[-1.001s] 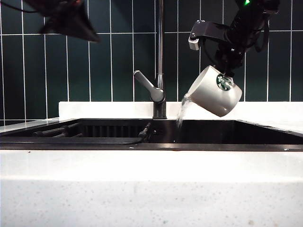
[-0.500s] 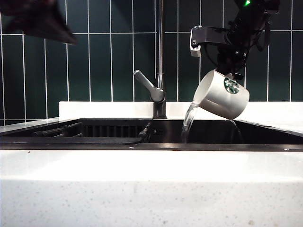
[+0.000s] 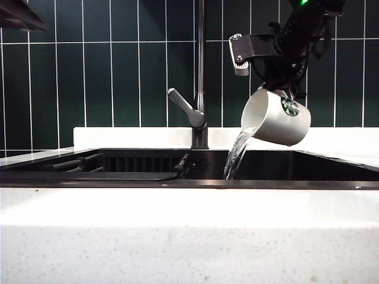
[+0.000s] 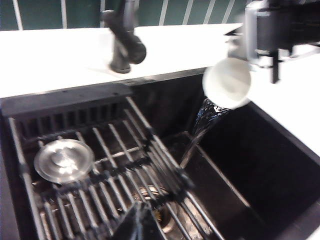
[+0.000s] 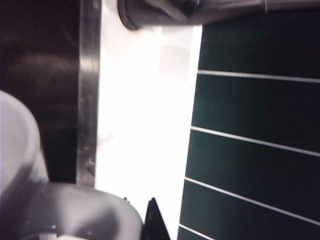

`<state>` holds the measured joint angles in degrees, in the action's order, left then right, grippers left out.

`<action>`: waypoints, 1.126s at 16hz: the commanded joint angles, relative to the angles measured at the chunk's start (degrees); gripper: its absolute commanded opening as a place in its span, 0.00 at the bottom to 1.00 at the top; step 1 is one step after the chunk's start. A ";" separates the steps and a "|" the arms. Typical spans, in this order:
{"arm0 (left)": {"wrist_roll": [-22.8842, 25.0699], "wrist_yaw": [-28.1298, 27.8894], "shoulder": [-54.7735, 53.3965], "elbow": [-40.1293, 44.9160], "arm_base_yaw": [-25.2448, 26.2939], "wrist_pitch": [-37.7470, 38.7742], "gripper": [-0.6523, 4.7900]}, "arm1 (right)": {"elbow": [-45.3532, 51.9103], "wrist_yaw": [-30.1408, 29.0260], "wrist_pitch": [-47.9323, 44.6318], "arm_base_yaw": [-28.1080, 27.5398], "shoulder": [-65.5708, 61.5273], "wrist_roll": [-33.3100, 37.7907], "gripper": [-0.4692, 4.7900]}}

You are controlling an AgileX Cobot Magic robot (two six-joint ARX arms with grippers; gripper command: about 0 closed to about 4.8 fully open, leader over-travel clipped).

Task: Pick up the mug next to the sink, go to the faucet to get some water, pour the water into the sink, and finally put the mug back to its place.

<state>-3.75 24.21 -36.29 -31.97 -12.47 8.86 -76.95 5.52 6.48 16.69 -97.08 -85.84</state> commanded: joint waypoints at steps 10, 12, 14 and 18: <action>-1.18 -1.07 6.12 3.23 0.00 6.10 0.11 | -0.70 7.34 -10.16 6.14 0.94 -14.45 0.09; -1.18 -1.09 6.14 3.23 0.00 6.08 0.11 | -0.70 7.91 -9.70 6.45 0.94 -15.21 0.09; -1.18 -1.31 6.12 3.23 0.00 6.05 0.11 | -0.70 8.11 -9.84 6.51 1.05 -15.21 0.09; -1.14 -1.44 6.12 3.23 0.00 6.05 0.11 | -0.68 9.35 -9.73 6.51 1.05 -14.82 0.09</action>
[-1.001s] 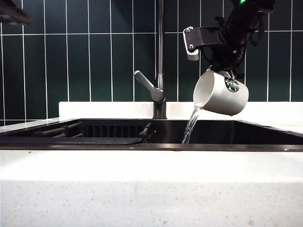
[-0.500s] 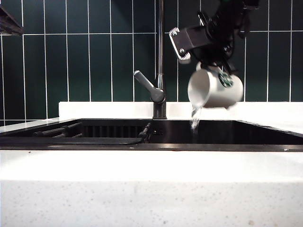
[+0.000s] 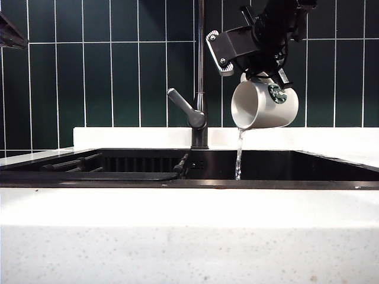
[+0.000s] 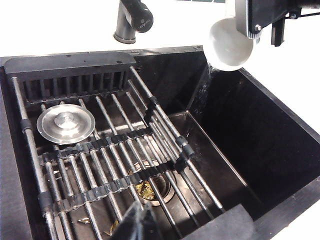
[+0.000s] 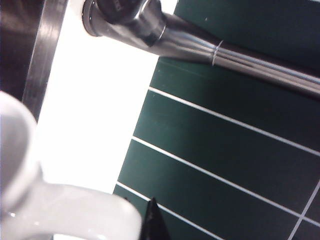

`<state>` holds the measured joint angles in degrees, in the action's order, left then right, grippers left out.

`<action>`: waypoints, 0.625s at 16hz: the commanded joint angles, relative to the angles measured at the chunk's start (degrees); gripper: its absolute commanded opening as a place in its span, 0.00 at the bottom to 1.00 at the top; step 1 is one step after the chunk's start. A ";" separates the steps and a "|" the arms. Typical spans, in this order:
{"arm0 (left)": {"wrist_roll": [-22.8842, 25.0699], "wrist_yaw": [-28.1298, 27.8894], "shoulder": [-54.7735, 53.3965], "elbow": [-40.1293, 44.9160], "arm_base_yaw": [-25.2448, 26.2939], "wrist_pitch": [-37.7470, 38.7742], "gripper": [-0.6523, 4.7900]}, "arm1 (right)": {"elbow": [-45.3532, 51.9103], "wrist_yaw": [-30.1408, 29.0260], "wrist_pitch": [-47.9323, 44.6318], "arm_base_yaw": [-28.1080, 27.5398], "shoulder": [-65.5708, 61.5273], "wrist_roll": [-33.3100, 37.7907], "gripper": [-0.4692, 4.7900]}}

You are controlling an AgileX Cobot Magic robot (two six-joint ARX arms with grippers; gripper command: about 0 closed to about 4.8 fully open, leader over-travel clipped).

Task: Pick up the mug next to the sink, go to the faucet to get some water, pour the water into the sink, and finally put the mug back to its place.

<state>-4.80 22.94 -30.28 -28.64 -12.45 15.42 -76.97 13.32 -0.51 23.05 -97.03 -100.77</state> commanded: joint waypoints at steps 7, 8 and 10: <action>0.26 -1.27 0.13 -0.09 -0.02 -0.48 0.11 | -0.66 3.54 -2.62 0.02 1.53 24.74 0.09; 0.24 -1.27 0.13 -0.09 -0.02 -0.48 0.11 | -0.66 2.78 -1.36 -0.59 1.60 36.96 0.09; 0.24 -1.25 0.13 -0.09 -0.02 -0.46 0.11 | -0.52 1.33 -0.63 -1.09 1.60 47.91 0.09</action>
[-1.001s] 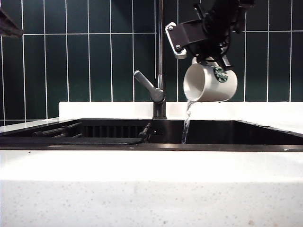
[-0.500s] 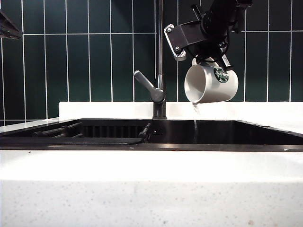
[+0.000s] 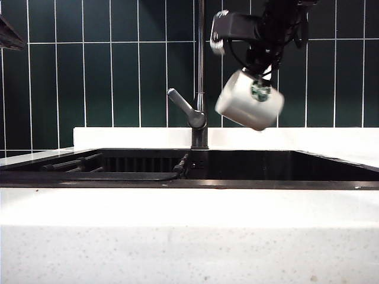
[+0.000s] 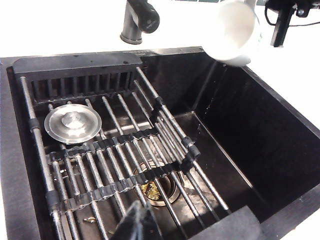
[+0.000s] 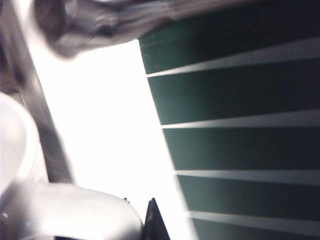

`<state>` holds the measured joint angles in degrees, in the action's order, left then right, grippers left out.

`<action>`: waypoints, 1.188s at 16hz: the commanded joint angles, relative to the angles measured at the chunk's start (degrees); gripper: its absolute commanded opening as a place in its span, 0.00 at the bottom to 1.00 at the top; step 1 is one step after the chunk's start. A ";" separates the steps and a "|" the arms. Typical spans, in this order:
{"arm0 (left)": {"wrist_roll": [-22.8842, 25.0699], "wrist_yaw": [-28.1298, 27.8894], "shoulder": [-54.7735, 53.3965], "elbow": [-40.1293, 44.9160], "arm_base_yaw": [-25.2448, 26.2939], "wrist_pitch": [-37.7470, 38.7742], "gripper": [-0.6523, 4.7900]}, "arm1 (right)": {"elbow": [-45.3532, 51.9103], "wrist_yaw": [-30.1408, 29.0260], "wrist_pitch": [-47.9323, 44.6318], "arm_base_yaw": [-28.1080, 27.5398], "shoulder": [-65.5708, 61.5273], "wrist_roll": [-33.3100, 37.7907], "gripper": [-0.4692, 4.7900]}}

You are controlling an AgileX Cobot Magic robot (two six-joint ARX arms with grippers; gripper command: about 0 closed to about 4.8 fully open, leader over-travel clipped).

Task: Pick up the mug next to the sink, go to the faucet to get some water, pour the water into the sink, and finally put the mug back to its place.

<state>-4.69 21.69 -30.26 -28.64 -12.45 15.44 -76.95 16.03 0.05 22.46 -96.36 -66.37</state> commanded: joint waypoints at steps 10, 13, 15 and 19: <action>1.68 -0.04 1.42 -0.09 -0.02 3.85 0.11 | 18.86 -12.83 -15.41 -20.81 9.42 50.69 0.09; 2.75 -0.04 1.55 -0.09 -0.02 5.07 0.11 | 28.26 -12.98 -27.06 -28.11 11.37 61.75 0.09; 2.80 -0.09 1.86 -0.09 -0.02 5.20 0.11 | 32.35 -13.00 -30.25 -29.90 11.37 62.34 0.09; 2.80 -0.09 2.23 -0.09 -0.02 5.25 0.11 | 37.81 -13.16 -34.23 -31.19 11.28 62.31 0.09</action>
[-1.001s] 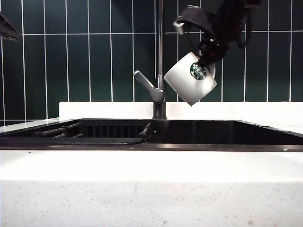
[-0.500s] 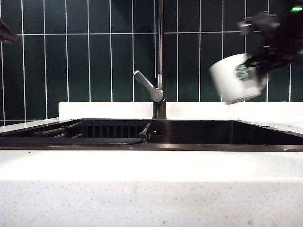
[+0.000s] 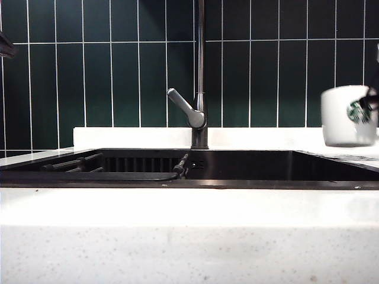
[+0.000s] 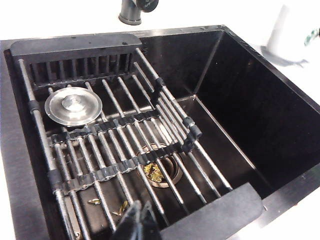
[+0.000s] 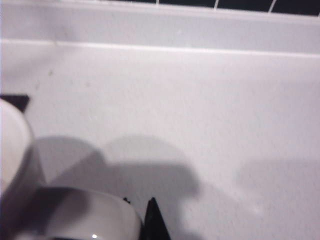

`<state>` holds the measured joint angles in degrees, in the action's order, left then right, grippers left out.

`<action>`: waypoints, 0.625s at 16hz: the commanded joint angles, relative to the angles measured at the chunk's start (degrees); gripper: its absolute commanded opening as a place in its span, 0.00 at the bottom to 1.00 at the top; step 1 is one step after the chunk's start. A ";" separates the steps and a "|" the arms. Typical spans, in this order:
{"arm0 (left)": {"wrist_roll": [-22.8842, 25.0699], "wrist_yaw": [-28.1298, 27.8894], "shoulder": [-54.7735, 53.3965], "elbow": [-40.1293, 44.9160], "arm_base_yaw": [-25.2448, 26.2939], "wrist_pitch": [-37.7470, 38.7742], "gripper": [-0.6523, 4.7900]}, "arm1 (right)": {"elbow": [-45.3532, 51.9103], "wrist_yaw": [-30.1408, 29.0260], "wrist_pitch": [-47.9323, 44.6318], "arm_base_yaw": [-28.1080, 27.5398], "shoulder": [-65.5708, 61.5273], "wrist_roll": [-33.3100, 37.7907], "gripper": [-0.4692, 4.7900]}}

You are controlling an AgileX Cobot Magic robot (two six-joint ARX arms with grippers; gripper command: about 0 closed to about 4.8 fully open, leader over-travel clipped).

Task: Pick up the mug next to the sink, go to the faucet to get some water, pour the water into the sink, and finally put the mug back to its place.

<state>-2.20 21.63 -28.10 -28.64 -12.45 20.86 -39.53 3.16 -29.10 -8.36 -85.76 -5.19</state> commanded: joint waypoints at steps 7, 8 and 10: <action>0.31 0.13 0.07 -0.07 -0.02 1.84 0.11 | 1.07 -0.59 -6.91 -1.84 -0.76 0.61 0.09; 0.31 0.13 0.07 -0.09 -0.02 1.86 0.11 | 1.05 -0.57 -6.99 -1.84 -0.76 0.61 0.09; 0.31 0.22 0.07 -0.09 -0.02 1.84 0.11 | 1.05 -0.44 -6.43 -1.84 -0.74 0.52 0.09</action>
<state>-2.17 21.63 -28.12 -28.64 -12.45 23.20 -38.02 2.85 -32.56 -10.17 -87.11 -5.39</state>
